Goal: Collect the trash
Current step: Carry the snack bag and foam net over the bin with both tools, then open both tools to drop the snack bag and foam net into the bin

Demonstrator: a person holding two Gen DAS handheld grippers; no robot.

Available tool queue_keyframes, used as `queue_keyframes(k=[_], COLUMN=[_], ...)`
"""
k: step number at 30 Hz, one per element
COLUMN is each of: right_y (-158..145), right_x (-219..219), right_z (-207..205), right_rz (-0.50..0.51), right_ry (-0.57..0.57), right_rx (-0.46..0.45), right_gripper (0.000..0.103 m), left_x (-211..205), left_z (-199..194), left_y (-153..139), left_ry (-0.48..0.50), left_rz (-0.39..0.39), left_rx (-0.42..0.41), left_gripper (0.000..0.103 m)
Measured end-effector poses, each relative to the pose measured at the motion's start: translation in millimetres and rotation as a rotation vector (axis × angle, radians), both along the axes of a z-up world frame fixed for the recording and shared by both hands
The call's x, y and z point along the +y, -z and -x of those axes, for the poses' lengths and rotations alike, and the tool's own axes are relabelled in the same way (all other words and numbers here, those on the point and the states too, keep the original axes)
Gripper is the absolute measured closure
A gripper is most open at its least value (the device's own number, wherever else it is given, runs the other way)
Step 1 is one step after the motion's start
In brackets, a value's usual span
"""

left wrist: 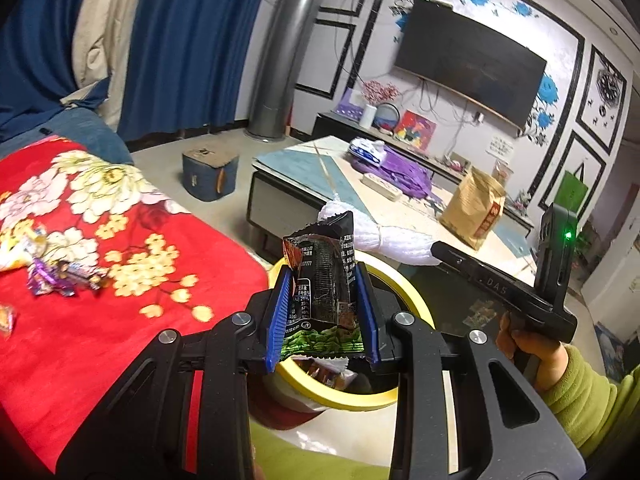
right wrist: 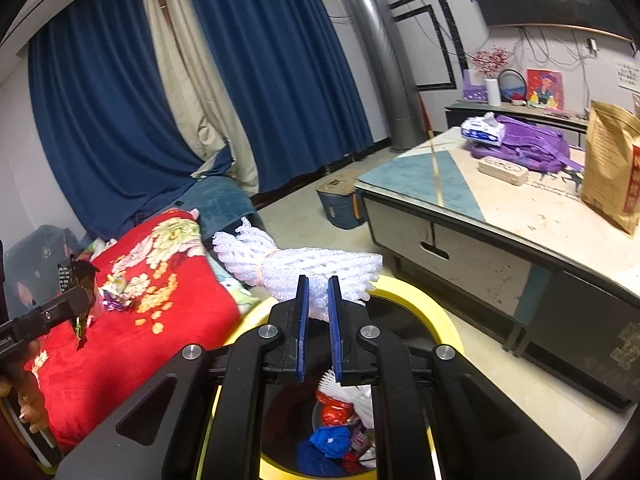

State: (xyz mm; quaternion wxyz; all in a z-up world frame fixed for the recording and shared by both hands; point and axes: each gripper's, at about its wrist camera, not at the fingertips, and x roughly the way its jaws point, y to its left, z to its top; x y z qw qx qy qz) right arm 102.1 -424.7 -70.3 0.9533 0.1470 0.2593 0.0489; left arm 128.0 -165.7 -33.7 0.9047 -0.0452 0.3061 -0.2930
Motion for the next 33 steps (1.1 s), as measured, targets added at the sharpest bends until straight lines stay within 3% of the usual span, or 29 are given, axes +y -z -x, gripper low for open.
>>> queue_keyframes(k=[11, 33], right_y=[20.6, 48.9], right_x=[-19.9, -36.3], right_z=[3.0, 9.6], right_rz=[-0.007, 0.053], right_ry=[0.049, 0.085], right_rx=[0.049, 0.126], right_gripper=[0.094, 0.093], left_x=[-34.3, -79.7], left_z=[-8.4, -44.1], left_y=[3.9, 38.5], left_ry=[0.064, 0.138], left_rz=[-0.019, -0.058], left_rx=[0.015, 0.097], left_gripper=[0.079, 0.078])
